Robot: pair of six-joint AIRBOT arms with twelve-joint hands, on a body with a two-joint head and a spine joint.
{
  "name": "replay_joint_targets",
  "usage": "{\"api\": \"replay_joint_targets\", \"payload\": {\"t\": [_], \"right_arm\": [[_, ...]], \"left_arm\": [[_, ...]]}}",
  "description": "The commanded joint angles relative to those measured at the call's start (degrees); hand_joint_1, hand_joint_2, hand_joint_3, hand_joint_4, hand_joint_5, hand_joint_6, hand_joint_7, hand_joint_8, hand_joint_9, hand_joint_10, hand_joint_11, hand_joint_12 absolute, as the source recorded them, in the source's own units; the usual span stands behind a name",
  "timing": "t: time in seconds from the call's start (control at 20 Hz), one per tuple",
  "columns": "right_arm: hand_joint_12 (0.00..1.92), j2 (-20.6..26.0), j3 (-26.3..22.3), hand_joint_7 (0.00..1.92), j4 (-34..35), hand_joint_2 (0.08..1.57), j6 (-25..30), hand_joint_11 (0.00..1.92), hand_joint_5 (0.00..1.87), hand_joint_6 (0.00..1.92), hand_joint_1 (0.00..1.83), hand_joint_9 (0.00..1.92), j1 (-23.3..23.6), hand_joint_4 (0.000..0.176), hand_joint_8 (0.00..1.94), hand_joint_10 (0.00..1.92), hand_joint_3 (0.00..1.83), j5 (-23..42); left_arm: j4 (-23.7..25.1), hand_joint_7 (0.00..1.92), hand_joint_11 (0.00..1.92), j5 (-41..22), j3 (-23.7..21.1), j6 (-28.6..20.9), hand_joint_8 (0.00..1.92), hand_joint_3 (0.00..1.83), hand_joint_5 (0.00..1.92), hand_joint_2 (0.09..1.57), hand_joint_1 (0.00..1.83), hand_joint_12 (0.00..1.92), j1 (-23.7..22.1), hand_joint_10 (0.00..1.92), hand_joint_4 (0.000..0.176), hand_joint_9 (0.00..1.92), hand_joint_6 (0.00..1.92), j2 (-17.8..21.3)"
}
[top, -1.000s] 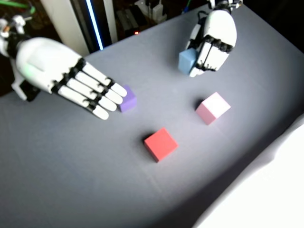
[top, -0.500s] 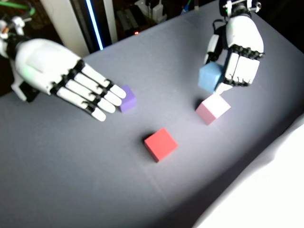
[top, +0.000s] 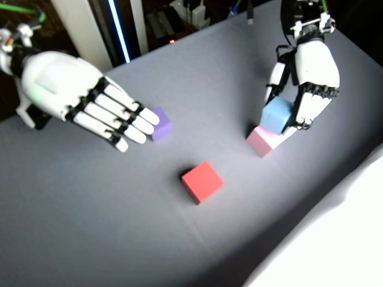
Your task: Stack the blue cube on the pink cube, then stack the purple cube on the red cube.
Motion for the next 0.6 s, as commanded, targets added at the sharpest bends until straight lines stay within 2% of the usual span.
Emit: {"api": "replay_joint_targets", "payload": {"t": [0.0,0.05,0.15,0.2,0.25,0.3,0.35,0.4,0.45,0.5,0.55], "right_arm": [[1.14,-0.03,0.21,0.03,-0.49,1.37,0.36,0.0,0.14,0.0,0.48,0.0,0.13,0.0,0.0,0.13,0.0,6.76],[1.07,-0.03,0.23,0.02,-0.49,1.38,0.36,0.0,0.14,0.0,0.49,0.0,0.12,0.0,0.0,0.08,0.0,6.73],[1.06,-0.04,0.23,0.02,-0.49,1.38,0.37,0.0,0.13,0.0,0.49,0.0,0.12,0.0,0.0,0.08,0.0,6.72],[0.92,-0.08,0.24,0.02,-0.49,1.37,0.38,0.0,0.13,0.0,0.5,0.0,0.1,0.0,0.0,0.07,0.0,6.71],[0.76,-0.11,0.26,0.02,-0.49,1.37,0.4,0.0,0.13,0.0,0.49,0.0,0.07,0.0,0.0,0.08,0.0,6.71],[0.63,-0.12,0.28,0.01,-0.49,1.38,0.43,0.0,0.13,0.0,0.49,0.0,0.07,0.0,0.0,0.06,0.0,6.67],[0.61,-0.13,0.28,0.01,-0.49,1.38,0.47,0.0,0.12,0.0,0.46,0.0,0.06,0.0,0.0,0.04,0.0,6.65],[0.6,-0.13,0.29,0.01,-0.49,1.38,0.49,0.0,0.12,0.0,0.44,0.0,0.06,0.0,0.0,0.02,0.0,6.64],[0.59,-0.13,0.29,0.01,-0.48,1.38,0.51,0.0,0.12,0.0,0.44,0.0,0.06,0.0,0.0,0.02,0.0,6.64],[0.59,-0.13,0.29,0.01,-0.48,1.38,0.54,0.0,0.12,0.0,0.44,0.0,0.04,0.0,0.0,0.02,0.0,6.64],[0.5,-0.13,0.29,0.01,-0.48,1.38,0.55,0.0,0.12,0.0,0.43,0.0,0.02,0.0,0.0,0.01,0.0,6.64]], "left_arm": [[-0.79,0.77,0.8,-6.38,0.4,-0.13,1.6,0.0,0.72,1.25,1.2,1.92,-0.72,1.76,0.0,0.76,1.17,0.04],[-0.98,0.74,0.96,-6.0,0.7,-0.13,1.68,0.0,0.67,1.28,1.19,1.92,-0.72,1.91,0.0,0.86,1.18,-0.26],[-1.31,0.74,0.96,-5.44,1.31,-0.14,1.67,0.0,0.66,1.28,1.19,1.92,-0.7,1.91,0.0,0.86,1.19,-0.9],[-1.33,0.96,1.29,-5.02,1.59,-0.14,1.9,0.0,0.73,1.25,1.09,1.92,-0.68,1.92,0.0,1.18,1.35,-1.24],[-1.33,0.97,1.32,-4.77,1.82,-0.14,1.92,0.0,0.7,1.26,1.08,1.92,-0.6,1.92,0.0,1.21,1.39,-1.47],[-1.35,0.81,0.79,-4.58,1.96,-0.14,1.62,0.0,0.54,1.3,1.15,1.91,-0.5,1.63,0.0,0.78,1.46,-1.65],[-1.45,0.53,0.5,-4.57,2.02,-0.14,1.01,0.0,0.35,1.25,0.96,1.73,-0.38,1.24,0.0,0.57,1.03,-1.72],[-1.54,0.47,0.37,-4.55,2.04,-0.14,0.66,0.0,0.31,1.23,0.91,1.66,-0.19,1.02,0.0,0.51,0.8,-1.75],[-1.57,0.42,0.24,-4.55,2.04,-0.15,0.42,0.0,0.26,1.21,0.85,1.63,-0.09,0.88,0.0,0.39,0.67,-1.75],[-1.57,0.42,0.24,-4.55,2.02,-0.16,0.42,0.0,0.26,1.21,0.85,1.63,0.03,0.88,0.0,0.39,0.67,-1.72],[-1.62,0.41,0.12,-4.57,1.99,-0.18,0.26,0.0,0.22,1.19,0.82,1.64,0.17,0.79,0.0,0.3,0.57,-1.68]]}}
